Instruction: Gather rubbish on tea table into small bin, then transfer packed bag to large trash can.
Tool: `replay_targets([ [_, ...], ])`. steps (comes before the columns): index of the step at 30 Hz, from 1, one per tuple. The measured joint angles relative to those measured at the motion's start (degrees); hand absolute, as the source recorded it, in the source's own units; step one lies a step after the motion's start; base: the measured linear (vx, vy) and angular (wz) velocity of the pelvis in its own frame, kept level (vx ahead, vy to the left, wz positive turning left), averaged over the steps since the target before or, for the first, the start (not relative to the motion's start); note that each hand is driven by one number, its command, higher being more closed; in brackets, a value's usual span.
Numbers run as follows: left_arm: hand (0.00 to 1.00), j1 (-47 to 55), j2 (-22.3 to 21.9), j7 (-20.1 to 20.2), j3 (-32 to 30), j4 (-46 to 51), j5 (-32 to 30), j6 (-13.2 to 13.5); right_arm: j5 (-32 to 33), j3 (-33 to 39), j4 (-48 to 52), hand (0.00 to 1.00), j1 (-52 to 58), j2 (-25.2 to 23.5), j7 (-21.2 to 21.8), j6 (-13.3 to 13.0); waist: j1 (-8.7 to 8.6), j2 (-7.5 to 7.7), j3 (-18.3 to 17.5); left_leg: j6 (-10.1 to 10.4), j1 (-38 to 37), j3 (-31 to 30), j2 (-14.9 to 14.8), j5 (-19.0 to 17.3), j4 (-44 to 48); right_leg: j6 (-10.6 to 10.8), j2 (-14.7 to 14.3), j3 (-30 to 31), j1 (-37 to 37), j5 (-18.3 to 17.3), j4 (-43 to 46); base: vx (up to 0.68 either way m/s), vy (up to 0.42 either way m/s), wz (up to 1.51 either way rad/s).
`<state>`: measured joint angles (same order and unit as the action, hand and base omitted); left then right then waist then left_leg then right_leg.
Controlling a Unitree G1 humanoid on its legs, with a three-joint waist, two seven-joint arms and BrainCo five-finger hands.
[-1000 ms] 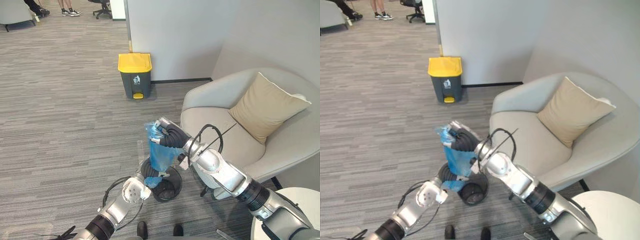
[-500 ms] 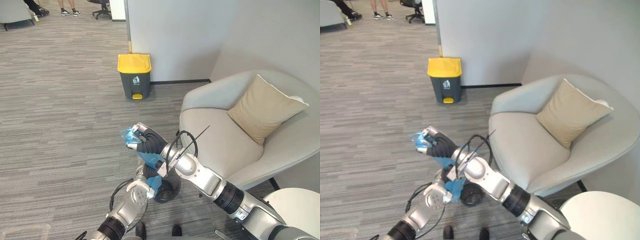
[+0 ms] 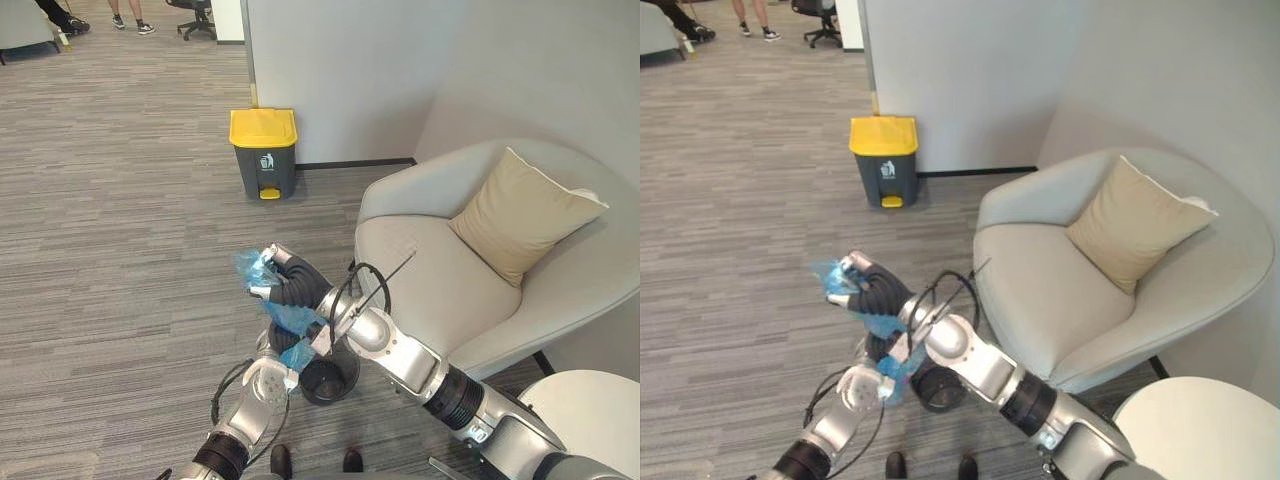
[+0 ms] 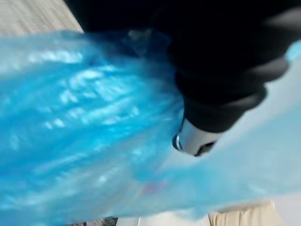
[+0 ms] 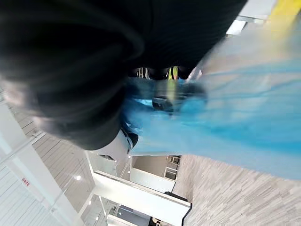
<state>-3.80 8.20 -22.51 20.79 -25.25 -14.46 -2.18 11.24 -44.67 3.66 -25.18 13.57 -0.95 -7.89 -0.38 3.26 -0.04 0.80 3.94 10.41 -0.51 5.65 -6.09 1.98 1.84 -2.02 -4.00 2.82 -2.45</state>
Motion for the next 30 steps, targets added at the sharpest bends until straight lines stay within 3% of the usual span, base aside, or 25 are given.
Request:
replay_targets([
  [8,1.00,2.50,0.00,-0.92,-2.91,5.07,2.62,0.00,-7.08,5.34,-0.02,0.00,6.69,2.73,-0.43,-0.08,-0.07,0.00,0.00,0.00,-0.06,-0.09,0.03,0.01,-0.20,0.29,0.06,-0.14,0.07,-0.18,0.12,0.00,0.002,0.00],
  [16,1.00,7.39,0.02,-0.75,-4.49,13.99,6.19,0.38,-18.58,14.52,2.35,0.00,11.58,6.44,-4.99,-0.14,-0.02,-0.05,0.01,-0.02,-0.04,-0.40,0.24,0.02,-0.22,0.63,0.14,-0.66,0.12,-0.66,0.24,0.00,0.000,0.01],
  [22,1.00,10.84,-0.37,-0.25,-9.33,16.94,8.49,0.78,-27.23,25.23,4.56,0.00,18.90,6.55,-9.86,-0.57,0.05,-0.63,-0.33,-0.74,-0.22,-0.62,0.56,0.52,-0.21,0.58,0.29,-0.87,0.26,-0.92,0.40,0.00,0.000,0.01],
  [25,1.00,12.84,-0.88,0.50,-10.91,16.95,9.37,1.20,-29.24,29.59,4.51,0.00,23.65,4.78,-11.33,-0.49,0.01,-1.41,-0.63,-0.75,-0.34,-0.77,0.79,0.51,-0.22,0.66,0.55,-1.05,0.25,-1.24,0.77,0.01,0.016,0.06],
  [26,1.00,16.66,-2.35,1.57,-14.46,15.15,11.41,1.81,-28.34,36.10,1.30,0.00,31.40,-0.87,-12.67,-0.34,-0.17,-2.05,-1.01,-0.28,-1.08,-1.34,0.88,-0.29,-0.22,0.58,0.89,-1.45,0.99,-1.63,1.04,0.04,0.053,0.14],
  [30,1.00,18.70,-3.51,2.46,-16.67,10.34,13.71,2.08,-23.62,38.77,-5.78,0.00,34.93,-4.60,-12.37,0.92,-0.15,-2.37,-0.92,-0.25,-1.64,-1.63,0.92,-0.50,-0.23,0.65,0.99,-2.09,1.89,-2.16,0.77,0.01,0.022,0.07],
])
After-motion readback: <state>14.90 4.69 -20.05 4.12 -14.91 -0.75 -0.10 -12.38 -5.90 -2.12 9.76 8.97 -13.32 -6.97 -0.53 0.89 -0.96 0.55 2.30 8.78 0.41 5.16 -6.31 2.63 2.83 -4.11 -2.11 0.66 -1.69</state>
